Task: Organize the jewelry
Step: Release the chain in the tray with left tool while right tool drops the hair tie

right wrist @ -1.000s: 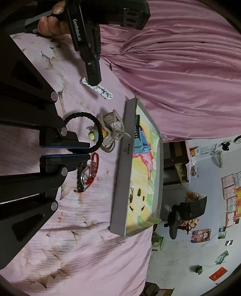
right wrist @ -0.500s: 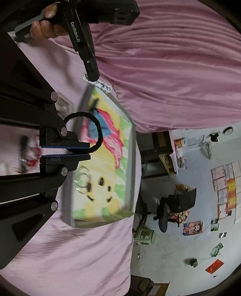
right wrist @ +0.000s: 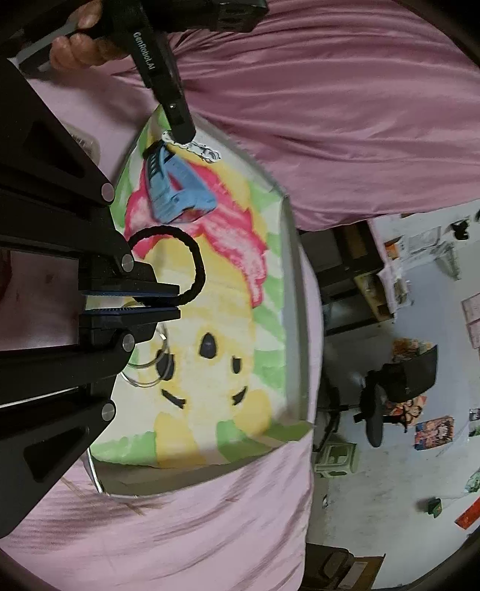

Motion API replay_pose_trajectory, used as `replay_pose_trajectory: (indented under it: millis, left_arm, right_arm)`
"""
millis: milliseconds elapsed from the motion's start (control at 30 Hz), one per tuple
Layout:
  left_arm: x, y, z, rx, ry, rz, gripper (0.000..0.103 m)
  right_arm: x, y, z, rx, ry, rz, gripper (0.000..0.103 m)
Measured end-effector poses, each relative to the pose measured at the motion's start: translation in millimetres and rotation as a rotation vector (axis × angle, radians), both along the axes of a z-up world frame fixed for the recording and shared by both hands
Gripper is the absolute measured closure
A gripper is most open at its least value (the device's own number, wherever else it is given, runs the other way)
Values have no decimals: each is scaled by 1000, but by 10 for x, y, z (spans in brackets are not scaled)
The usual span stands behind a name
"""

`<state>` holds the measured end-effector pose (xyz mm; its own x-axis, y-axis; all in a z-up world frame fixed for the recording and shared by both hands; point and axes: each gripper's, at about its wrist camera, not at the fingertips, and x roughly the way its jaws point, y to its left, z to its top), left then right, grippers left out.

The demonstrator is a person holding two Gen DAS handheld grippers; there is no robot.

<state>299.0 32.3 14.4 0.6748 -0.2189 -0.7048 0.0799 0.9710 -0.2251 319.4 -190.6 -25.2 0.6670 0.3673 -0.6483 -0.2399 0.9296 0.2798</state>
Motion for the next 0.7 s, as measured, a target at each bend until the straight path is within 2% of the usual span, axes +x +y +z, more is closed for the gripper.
replay_pose_trajectory:
  millis: [200, 467, 533, 600, 633, 700]
  left_arm:
    - [19, -12, -11, 13, 13, -6, 98]
    - [-55, 14, -35, 22, -13, 24, 95]
    - [-81, 19, -34, 30, -25, 30, 89]
    - [-125, 33, -18, 21, -40, 35, 70]
    - [-152, 40, -5, 18, -51, 45, 65]
    - [-220, 50, 33, 21, -83, 65, 47]
  right_arm:
    - [67, 78, -82, -42, 29, 4, 98]
    - [37, 67, -107, -62, 46, 5, 96]
    - [7, 55, -110, -60, 41, 3, 90]
    - [-33, 44, -90, -65, 25, -2, 84]
    - [-47, 35, -78, -65, 16, -4, 79]
    - [-92, 11, -47, -62, -3, -11, 74]
